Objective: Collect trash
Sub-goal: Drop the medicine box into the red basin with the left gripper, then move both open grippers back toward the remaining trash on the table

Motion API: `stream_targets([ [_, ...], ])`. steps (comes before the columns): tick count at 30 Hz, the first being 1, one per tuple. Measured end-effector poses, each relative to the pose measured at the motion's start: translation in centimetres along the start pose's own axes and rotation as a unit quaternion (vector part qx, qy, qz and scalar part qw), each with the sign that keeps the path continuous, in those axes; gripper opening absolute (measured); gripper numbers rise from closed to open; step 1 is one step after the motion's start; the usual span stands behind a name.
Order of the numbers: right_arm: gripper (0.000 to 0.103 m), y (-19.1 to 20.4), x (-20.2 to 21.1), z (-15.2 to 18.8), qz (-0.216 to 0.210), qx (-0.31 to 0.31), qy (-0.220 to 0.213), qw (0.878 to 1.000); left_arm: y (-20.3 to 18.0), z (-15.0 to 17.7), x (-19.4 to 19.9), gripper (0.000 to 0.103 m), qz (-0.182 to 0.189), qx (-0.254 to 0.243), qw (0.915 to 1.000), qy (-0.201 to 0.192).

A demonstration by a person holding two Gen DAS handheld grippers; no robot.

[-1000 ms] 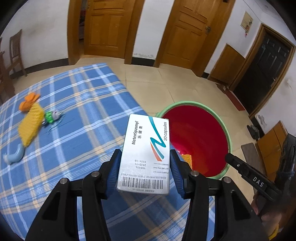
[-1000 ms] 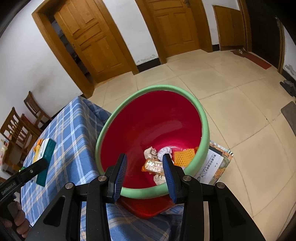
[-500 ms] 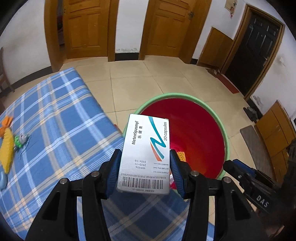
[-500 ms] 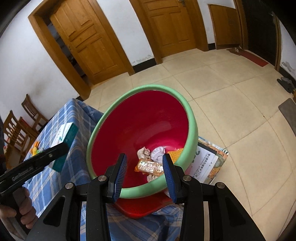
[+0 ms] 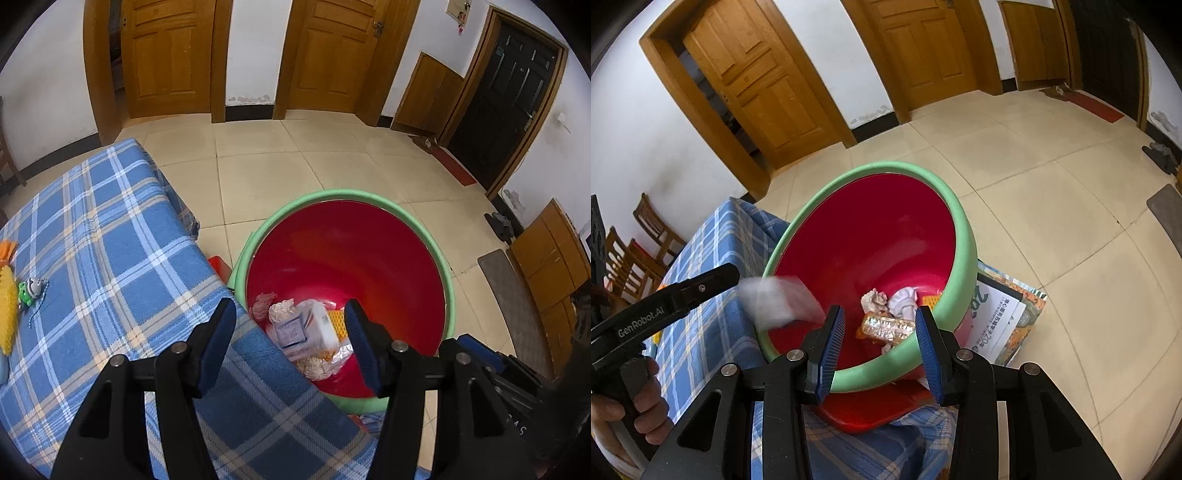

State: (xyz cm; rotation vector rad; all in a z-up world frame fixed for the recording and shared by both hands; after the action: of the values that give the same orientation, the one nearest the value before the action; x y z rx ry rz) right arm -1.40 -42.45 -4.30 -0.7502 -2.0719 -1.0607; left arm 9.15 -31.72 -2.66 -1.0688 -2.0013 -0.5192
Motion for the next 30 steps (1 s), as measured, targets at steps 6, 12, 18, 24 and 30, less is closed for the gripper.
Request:
stream_targets([
  [6, 0.041, 0.3, 0.3, 0.1, -0.004, 0.003, -0.002, 1.0, 0.8, 0.5, 1.0, 0.061, -0.003, 0.016, 0.9999, -0.001],
  [12, 0.041, 0.9, 0.5, 0.4, -0.009, 0.008, -0.002, 1.0, 2.3, 1.3, 2.4, 0.061, -0.018, 0.034, 0.9992, -0.006],
  [18, 0.041, 1.7, 0.8, 0.7, -0.013, 0.016, -0.001, 1.0, 4.1, 2.0, 3.9, 0.061, -0.031, 0.057, 0.9978, -0.017],
  [24, 0.042, 2.7, 0.9, 1.0, -0.016, 0.024, 0.0, 1.0, 6.0, 3.1, 5.2, 0.061, -0.046, 0.083, 0.9952, -0.023],
  [30, 0.045, 3.7, 0.8, 1.5, -0.018, 0.033, 0.006, 0.999, 8.9, 4.4, 6.4, 0.061, -0.068, 0.108, 0.9915, -0.027],
])
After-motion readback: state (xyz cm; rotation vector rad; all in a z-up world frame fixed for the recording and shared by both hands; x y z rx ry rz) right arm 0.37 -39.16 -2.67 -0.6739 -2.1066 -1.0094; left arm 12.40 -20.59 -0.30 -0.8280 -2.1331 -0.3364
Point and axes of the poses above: each gripper's, at about its wrist camera, not at the fingertips, and x roughly against the way its jaws point, y to its left, z to its underside, the point moved 1 cm from there along -x, roughly the way its jaws point, and after that the axes turned 15 degrees about -x, right-handed, at the moved point
